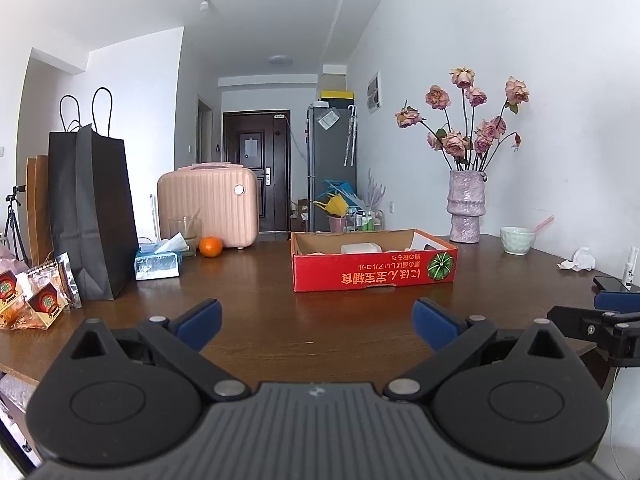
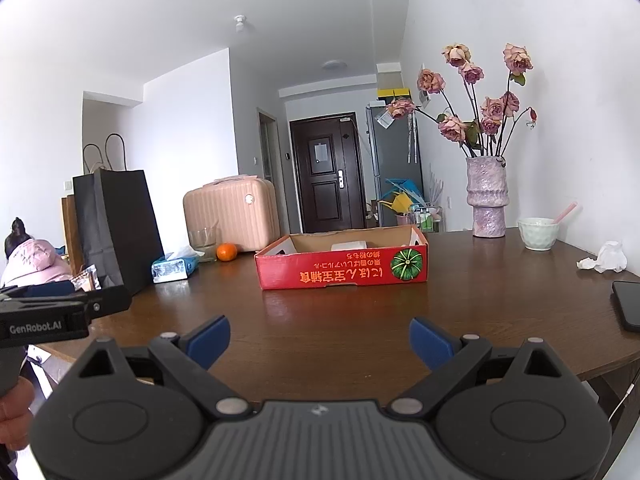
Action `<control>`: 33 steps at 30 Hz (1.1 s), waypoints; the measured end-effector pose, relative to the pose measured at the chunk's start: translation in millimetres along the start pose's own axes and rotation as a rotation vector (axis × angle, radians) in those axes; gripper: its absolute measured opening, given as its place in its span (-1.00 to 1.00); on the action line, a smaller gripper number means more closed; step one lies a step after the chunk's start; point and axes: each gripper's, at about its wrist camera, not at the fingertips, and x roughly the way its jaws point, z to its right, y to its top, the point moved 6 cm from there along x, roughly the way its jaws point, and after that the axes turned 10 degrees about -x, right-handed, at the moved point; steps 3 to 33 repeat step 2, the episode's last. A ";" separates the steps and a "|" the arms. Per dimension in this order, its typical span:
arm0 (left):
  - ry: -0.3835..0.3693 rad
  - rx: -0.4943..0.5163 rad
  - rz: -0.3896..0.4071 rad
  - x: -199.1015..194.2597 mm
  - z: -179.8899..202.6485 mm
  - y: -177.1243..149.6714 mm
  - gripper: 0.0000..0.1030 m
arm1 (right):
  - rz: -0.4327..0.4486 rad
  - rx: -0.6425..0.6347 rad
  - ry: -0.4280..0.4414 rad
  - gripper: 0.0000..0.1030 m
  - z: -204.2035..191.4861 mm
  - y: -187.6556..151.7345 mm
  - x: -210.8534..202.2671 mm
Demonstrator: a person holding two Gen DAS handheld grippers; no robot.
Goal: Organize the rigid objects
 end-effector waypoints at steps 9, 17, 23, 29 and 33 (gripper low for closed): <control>0.008 -0.003 0.008 -0.6 -0.9 0.7 1.00 | 0.000 0.001 -0.001 0.87 -0.1 0.0 0.0; 0.008 -0.003 0.008 -0.6 -0.9 0.7 1.00 | 0.000 0.001 -0.001 0.87 -0.1 0.0 0.0; 0.008 -0.003 0.008 -0.6 -0.9 0.7 1.00 | 0.000 0.001 -0.001 0.87 -0.1 0.0 0.0; 0.008 -0.003 0.008 -0.6 -0.9 0.7 1.00 | 0.000 0.001 -0.001 0.87 -0.1 0.0 0.0; 0.008 -0.003 0.008 -0.6 -0.9 0.7 1.00 | 0.000 0.001 -0.001 0.87 -0.1 0.0 0.0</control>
